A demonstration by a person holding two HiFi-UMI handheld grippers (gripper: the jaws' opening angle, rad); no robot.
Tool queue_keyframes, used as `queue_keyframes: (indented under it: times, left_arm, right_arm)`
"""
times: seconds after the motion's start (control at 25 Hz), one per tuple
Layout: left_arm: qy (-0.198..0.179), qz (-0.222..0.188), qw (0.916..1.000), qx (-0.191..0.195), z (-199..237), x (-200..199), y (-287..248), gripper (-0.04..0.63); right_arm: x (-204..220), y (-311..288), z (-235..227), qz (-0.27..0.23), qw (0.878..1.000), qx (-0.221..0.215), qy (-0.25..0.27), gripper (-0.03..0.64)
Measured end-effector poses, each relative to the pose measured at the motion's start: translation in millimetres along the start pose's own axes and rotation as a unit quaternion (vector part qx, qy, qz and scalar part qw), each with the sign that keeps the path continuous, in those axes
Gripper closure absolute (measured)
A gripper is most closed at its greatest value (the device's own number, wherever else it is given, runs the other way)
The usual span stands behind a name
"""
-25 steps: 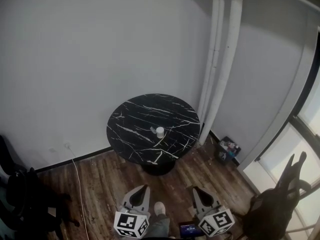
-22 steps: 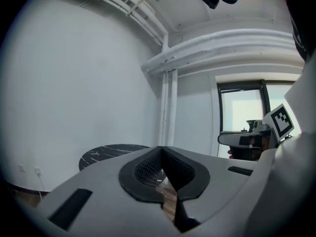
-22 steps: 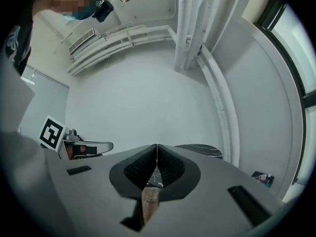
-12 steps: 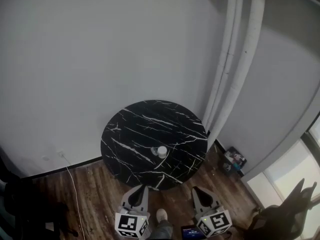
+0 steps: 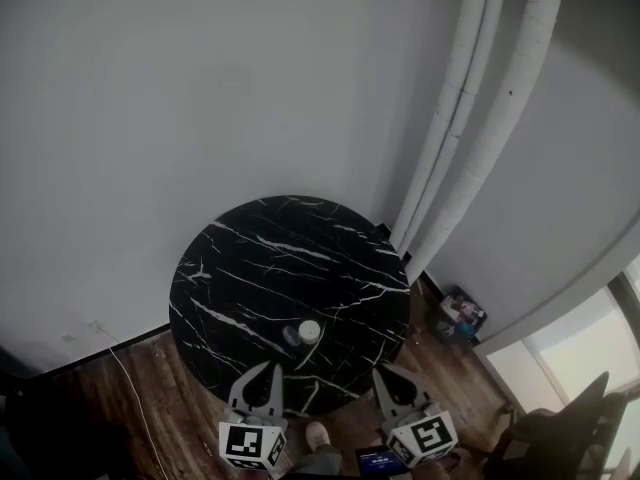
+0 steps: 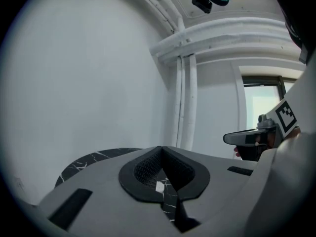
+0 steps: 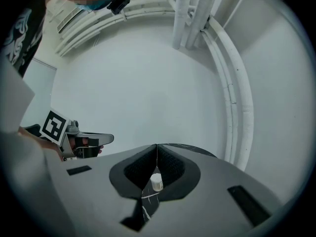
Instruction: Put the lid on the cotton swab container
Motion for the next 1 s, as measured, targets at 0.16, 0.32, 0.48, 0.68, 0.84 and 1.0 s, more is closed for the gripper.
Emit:
queue_keyframes:
  times: [0.16, 0.32, 0.48, 0.68, 0.84, 1.0]
  left_arm:
    - [0.004, 0.005, 1.0000, 0.007, 10, 6, -22, 0.583]
    - [0.007, 0.008, 0.9999, 0.010, 17, 6, -30, 0.583]
    - [0.005, 0.006, 0.9999, 0.008, 23, 5, -37, 0.583]
    - [-0.004, 0.000, 1.0000, 0.002, 28, -3, -43, 0.583]
    - [-0.005, -0.006, 0.9999, -0.010, 37, -5, -53, 0.583]
    - [-0.007, -0.011, 0.9998, -0.015, 39, -10, -59, 0.583]
  right_arm:
    - [3, -22, -10, 0.007, 1.000, 0.008, -0.001, 0.600]
    - [-1, -35, -10, 0.005, 1.000, 0.006, 0.004, 0.600]
    - [-5, -46, -10, 0.000, 1.000, 0.002, 0.001, 0.600]
    - [-4, -57, -8, 0.004, 1.000, -0.007, -0.005, 0.600]
    - [-3, -69, -10, 0.003, 1.000, -0.016, -0.010, 0.600]
    - [-4, -78, -17, -0.001, 1.000, -0.019, -0.012, 0.600]
Point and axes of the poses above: the fingertips, and each gripper's own axes: y backward along the fingers, z to its left, x out of its underside, the point moved 1 cm from there along y, backward along the fingers, and after that the axes turned 1 degree about y, right-handed, at the moved point
